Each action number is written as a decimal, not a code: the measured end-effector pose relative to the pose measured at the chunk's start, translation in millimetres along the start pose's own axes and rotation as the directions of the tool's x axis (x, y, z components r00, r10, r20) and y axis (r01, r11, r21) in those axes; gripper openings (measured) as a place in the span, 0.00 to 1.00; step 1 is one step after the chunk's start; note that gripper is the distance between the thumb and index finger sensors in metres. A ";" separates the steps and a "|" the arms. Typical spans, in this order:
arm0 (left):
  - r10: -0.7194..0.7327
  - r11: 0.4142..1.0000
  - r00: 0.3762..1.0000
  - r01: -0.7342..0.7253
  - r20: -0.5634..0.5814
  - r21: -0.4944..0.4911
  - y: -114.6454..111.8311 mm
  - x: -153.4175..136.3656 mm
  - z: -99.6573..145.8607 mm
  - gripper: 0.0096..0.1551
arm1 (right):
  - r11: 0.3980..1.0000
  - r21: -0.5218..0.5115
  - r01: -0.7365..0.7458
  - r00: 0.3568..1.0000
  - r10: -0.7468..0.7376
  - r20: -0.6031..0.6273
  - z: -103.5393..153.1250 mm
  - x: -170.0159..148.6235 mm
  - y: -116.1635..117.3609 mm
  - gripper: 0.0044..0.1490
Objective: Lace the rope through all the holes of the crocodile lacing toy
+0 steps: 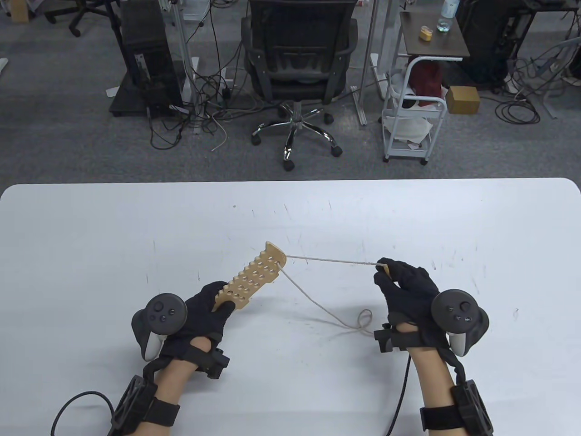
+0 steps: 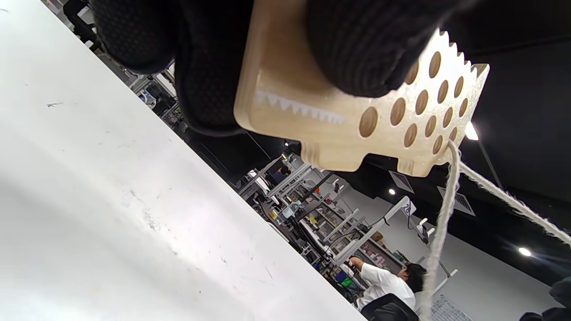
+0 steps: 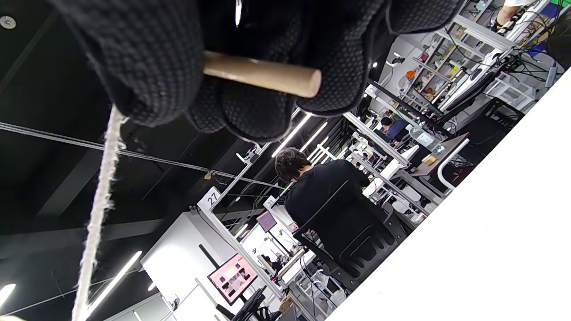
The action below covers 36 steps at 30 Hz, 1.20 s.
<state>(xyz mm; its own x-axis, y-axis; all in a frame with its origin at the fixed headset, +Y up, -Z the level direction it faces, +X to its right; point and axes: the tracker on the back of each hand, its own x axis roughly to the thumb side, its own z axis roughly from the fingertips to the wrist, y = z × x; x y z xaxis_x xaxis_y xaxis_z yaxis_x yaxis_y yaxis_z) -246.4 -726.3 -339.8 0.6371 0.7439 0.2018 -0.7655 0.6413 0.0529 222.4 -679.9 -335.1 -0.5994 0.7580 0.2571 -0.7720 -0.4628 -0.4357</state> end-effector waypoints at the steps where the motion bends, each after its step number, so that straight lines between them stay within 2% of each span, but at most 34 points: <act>1: 0.000 1.000 1.000 0.000 -0.005 0.001 0.4 -0.9 -0.2 0.31 | 1.000 -0.005 -0.003 1.000 0.003 -0.004 -0.3 -0.6 -1.3 0.25; 36: 0.004 0.999 0.994 0.001 -0.105 0.043 13.0 -17.1 -3.0 0.31 | 0.986 -0.164 0.042 0.986 -0.067 -0.150 -7.4 -27.2 -40.8 0.25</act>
<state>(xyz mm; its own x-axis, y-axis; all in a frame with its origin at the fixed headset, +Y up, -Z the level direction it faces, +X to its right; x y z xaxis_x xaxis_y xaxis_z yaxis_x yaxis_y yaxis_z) -266.9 -730.1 -345.5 0.6400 0.7620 0.0984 -0.7683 0.6330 0.0951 271.8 -678.3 -330.7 -0.5081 0.8476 0.1533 -0.7513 -0.3491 -0.5600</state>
